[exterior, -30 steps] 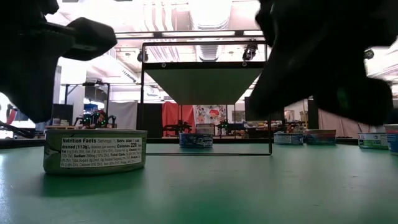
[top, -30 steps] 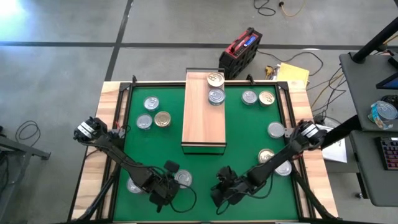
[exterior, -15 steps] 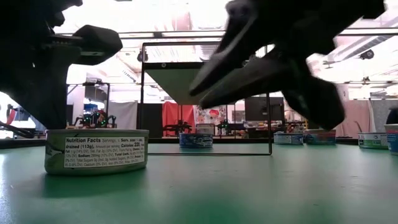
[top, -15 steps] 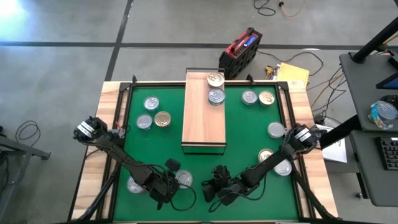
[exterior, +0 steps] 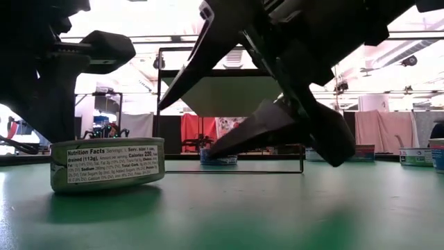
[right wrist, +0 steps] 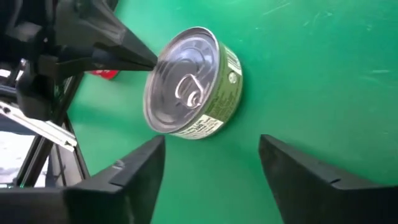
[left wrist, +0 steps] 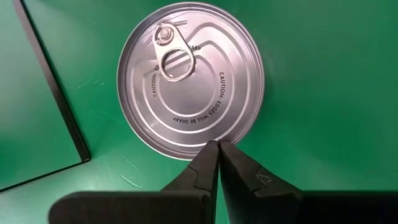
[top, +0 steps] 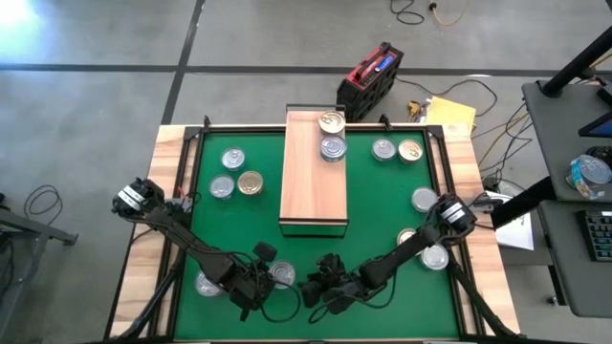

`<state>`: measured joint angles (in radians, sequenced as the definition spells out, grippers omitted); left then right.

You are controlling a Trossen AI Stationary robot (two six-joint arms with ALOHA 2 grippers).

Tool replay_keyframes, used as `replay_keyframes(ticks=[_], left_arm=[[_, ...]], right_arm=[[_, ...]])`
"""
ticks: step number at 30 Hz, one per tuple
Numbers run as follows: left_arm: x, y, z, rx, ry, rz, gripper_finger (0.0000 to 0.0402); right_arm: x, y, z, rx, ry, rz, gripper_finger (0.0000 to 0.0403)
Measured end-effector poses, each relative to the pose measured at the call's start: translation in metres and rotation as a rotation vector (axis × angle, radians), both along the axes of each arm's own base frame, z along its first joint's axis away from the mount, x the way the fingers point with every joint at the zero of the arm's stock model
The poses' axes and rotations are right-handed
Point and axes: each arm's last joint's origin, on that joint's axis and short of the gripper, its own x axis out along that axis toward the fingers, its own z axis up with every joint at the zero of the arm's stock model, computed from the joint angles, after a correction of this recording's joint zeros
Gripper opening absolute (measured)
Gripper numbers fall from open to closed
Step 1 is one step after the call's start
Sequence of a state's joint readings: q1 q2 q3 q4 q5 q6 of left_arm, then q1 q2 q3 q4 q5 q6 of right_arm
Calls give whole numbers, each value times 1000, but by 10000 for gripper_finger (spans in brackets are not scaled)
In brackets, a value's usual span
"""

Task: Stack canned seafood by type on shelf
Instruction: Put the bottom green tuna can on the shelf

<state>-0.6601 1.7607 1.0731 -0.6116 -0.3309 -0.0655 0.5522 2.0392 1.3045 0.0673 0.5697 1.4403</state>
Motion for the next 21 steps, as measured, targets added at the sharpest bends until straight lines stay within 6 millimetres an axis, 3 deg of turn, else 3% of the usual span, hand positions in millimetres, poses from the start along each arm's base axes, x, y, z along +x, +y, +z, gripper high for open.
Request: replay_keyframes(ticks=[8,21], left_arm=[[0,0,-1,-2,2,-2,0],[1,-1,-1,-23,3,14,0]], right_arm=[[12,-5,-20,29,-40,-19,309],[19,-13,-24,45,-56,-33,306]])
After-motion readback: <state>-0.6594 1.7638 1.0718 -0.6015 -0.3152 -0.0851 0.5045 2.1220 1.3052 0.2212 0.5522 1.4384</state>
